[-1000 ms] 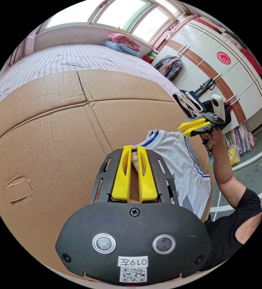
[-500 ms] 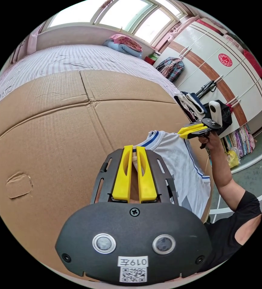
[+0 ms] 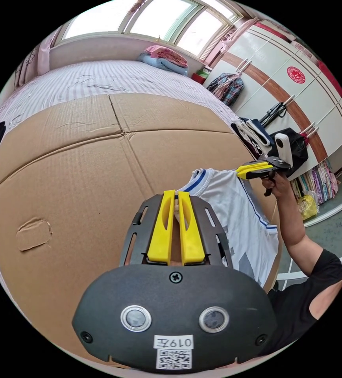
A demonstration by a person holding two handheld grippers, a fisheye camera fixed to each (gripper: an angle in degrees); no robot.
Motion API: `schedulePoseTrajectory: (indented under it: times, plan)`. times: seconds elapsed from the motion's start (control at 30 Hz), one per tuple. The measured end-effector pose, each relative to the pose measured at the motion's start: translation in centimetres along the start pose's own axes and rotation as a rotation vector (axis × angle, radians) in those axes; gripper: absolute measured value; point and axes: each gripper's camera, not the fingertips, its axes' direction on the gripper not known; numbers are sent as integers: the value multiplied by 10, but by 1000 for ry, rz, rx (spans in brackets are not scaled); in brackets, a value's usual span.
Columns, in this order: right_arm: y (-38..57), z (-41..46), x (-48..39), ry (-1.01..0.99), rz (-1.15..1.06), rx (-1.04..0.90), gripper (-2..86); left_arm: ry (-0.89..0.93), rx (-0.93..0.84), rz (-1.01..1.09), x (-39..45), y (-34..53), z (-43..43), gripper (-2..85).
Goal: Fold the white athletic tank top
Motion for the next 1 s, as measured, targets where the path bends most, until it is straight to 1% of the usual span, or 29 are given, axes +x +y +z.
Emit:
schedulePoseTrajectory:
  times: [0.1,0.2,0.27,0.3,0.37,0.4,0.47,0.5,0.57,0.67,0.7,0.8,0.83,0.87,0.93,1.0]
  plan:
    - [21,-6,-3,-27,-1,19,47,-6,-4,1,4,11,-8,8]
    - [57,-37,-12,-18,19,137,31,-12,2,5,8,19,-14,10]
    - [103,-83,-28,-66,35,347,6,-9,-8,12,11,25,-14,12]
    - [116,-95,-35,-97,26,406,4,-8,-8,12,12,26,-15,12]
    - [173,-139,-69,-281,-58,648,-3,17,12,1,16,35,-17,13]
    - [187,-149,-78,-326,-75,711,-4,21,17,-6,16,37,-18,13]
    - [245,-176,-112,-434,-56,959,-6,37,38,-34,19,49,-22,12]
    - [258,-180,-121,-436,-34,1001,-7,34,44,-43,20,52,-23,12]
    - [300,-192,-154,-430,90,1083,-7,-19,61,-93,22,64,-30,10]
    - [333,-201,-193,-534,148,1078,-7,-124,124,-155,31,88,-50,9]
    - [339,-203,-202,-549,146,1074,-7,-129,145,-154,34,94,-56,9]
    - [358,-215,-258,-500,159,1014,-7,-129,240,-109,65,125,-82,7]
    - [362,-221,-278,-478,159,956,-7,-121,260,-75,81,137,-89,7]
    - [369,-227,-294,-444,166,929,-7,-105,270,-37,97,149,-93,7]
    - [383,-237,-315,-394,137,940,-7,-96,267,19,122,165,-95,6]
    - [396,-242,-329,-403,115,924,-7,-103,261,64,144,178,-98,6]
